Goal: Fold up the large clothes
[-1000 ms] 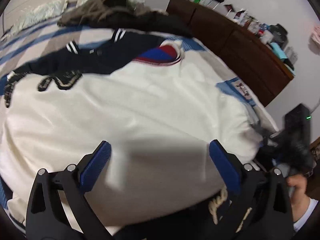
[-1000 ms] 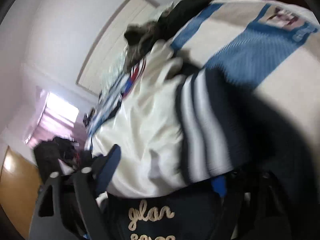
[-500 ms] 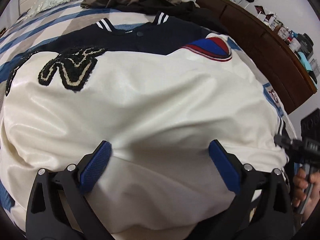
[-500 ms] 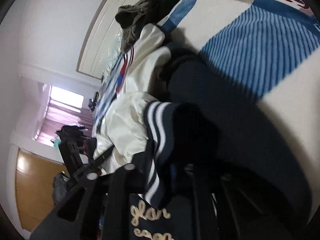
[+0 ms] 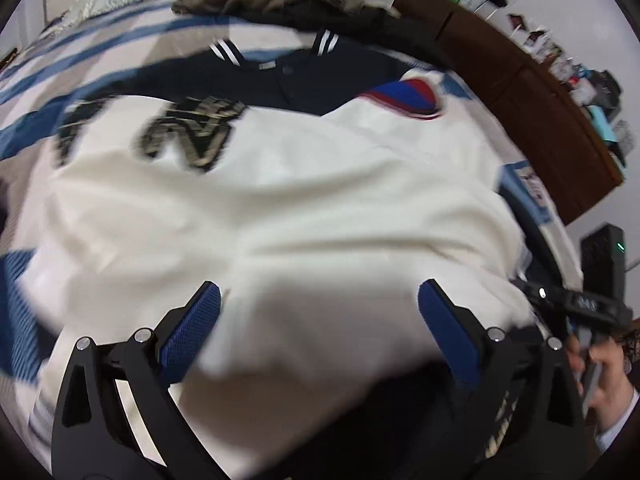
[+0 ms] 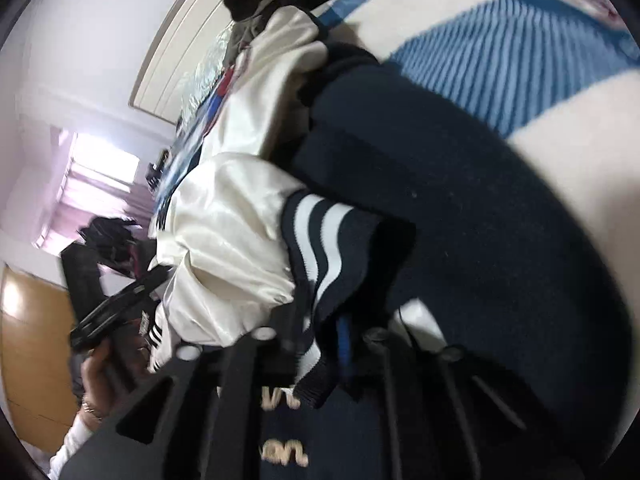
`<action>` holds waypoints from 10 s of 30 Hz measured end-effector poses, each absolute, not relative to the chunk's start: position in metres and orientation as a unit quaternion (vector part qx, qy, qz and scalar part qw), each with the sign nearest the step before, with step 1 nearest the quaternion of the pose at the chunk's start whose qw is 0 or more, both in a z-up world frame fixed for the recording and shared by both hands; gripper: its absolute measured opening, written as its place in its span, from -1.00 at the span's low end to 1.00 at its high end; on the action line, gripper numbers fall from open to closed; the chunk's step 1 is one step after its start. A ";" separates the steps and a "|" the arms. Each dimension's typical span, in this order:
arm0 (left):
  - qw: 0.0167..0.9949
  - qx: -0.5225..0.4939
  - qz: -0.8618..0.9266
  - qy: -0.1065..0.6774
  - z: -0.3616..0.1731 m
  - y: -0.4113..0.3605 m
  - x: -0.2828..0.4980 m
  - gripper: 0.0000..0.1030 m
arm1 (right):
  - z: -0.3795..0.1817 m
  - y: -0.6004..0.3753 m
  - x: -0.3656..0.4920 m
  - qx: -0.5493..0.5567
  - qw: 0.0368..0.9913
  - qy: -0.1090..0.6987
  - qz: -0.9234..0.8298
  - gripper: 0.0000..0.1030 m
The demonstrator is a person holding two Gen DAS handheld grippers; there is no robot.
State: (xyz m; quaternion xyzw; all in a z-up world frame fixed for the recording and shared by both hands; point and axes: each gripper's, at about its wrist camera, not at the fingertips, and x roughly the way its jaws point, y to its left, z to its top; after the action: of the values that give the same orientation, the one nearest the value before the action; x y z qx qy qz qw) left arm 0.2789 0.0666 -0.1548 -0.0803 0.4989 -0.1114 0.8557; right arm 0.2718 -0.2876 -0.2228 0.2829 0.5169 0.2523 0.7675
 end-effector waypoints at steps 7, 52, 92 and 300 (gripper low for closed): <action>0.866 -0.094 -0.093 0.482 -0.118 0.118 0.157 0.88 | -0.180 -0.303 0.215 0.185 0.820 0.472 0.266 0.90; 0.857 -0.253 -0.090 0.439 -0.212 0.145 -0.015 0.88 | -0.213 -0.372 0.092 0.208 0.818 0.449 0.293 0.91; 0.834 -0.267 -0.138 0.462 -0.211 0.146 -0.004 0.45 | -0.229 -0.309 0.098 0.227 0.723 0.544 0.359 0.02; 0.892 -0.116 -0.136 0.415 -0.176 0.081 0.174 0.87 | -0.215 0.035 0.368 -0.364 0.661 0.555 0.351 0.22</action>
State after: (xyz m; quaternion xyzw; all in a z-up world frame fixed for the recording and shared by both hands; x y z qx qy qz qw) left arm 0.1736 0.0813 -0.1762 -0.1159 0.4155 -0.1361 0.8919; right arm 0.3678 0.0351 -0.2153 -0.3644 0.5547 0.3510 0.6606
